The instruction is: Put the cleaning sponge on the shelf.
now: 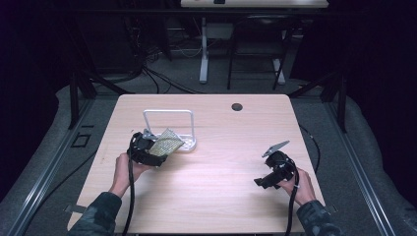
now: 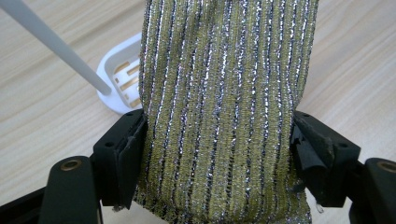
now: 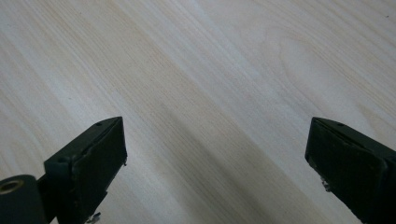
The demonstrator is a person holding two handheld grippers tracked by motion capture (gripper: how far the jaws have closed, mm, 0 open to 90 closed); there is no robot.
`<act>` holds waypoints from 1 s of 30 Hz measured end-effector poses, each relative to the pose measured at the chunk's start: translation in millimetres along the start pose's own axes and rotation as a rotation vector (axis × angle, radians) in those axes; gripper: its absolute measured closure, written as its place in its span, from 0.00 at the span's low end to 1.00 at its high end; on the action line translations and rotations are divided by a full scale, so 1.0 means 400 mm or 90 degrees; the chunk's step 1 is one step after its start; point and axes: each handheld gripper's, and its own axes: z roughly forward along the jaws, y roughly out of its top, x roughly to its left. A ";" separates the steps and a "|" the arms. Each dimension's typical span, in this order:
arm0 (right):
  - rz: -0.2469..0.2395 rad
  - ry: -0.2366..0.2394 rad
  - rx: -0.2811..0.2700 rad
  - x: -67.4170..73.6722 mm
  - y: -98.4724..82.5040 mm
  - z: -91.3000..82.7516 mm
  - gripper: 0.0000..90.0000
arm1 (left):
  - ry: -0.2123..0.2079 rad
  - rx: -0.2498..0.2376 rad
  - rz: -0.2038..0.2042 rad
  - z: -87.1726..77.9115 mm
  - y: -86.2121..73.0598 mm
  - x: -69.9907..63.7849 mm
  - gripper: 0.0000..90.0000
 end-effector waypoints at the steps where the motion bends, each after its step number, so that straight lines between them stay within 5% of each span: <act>1: 0.001 0.000 -0.001 0.000 0.000 0.000 0.06 | 0.000 -0.002 0.000 0.004 0.003 0.000 0.28; 20: -0.001 0.000 -0.004 0.000 -0.002 -0.001 0.06 | 0.017 -0.003 -0.052 0.057 0.058 0.016 0.28; 30: 0.002 0.001 -0.005 0.000 -0.003 -0.001 0.06 | 0.023 0.004 -0.044 0.093 0.074 0.015 0.28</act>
